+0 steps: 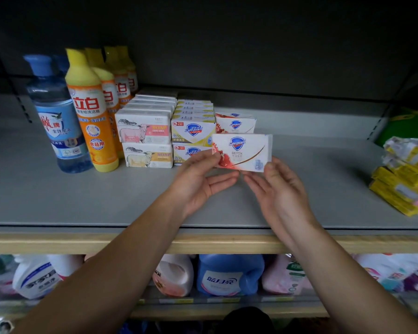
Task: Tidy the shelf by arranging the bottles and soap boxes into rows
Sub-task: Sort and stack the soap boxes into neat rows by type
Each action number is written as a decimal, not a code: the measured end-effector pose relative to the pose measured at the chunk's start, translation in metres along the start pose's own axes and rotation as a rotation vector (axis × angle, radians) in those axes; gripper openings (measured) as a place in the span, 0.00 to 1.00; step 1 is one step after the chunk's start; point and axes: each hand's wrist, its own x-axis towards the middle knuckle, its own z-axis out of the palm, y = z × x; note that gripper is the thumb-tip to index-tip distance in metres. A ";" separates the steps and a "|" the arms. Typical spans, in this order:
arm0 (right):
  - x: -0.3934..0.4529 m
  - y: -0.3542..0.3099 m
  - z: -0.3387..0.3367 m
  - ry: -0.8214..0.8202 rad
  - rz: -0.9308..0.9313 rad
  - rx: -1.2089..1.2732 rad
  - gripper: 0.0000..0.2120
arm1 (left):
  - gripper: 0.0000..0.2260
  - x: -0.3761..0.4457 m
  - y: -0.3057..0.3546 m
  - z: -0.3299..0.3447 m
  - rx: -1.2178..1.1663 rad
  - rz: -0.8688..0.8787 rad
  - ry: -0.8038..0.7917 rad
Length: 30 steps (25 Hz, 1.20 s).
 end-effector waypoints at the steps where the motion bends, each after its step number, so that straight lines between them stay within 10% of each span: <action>1: 0.000 -0.001 -0.002 0.028 0.098 0.089 0.07 | 0.05 -0.001 -0.002 0.001 0.041 0.031 0.003; 6: 0.009 -0.008 -0.017 0.088 0.315 -0.155 0.11 | 0.08 -0.002 -0.004 0.002 0.311 0.135 0.188; 16: 0.044 -0.042 -0.020 -0.208 0.093 -1.019 0.05 | 0.05 0.003 -0.005 0.006 0.575 0.157 0.066; 23: 0.086 -0.059 -0.010 -0.132 -0.268 -1.238 0.10 | 0.16 0.027 0.042 0.002 1.509 0.888 0.388; 30: 0.140 -0.043 0.013 -0.214 -0.441 -1.474 0.19 | 0.26 0.054 0.042 -0.029 2.043 0.727 0.465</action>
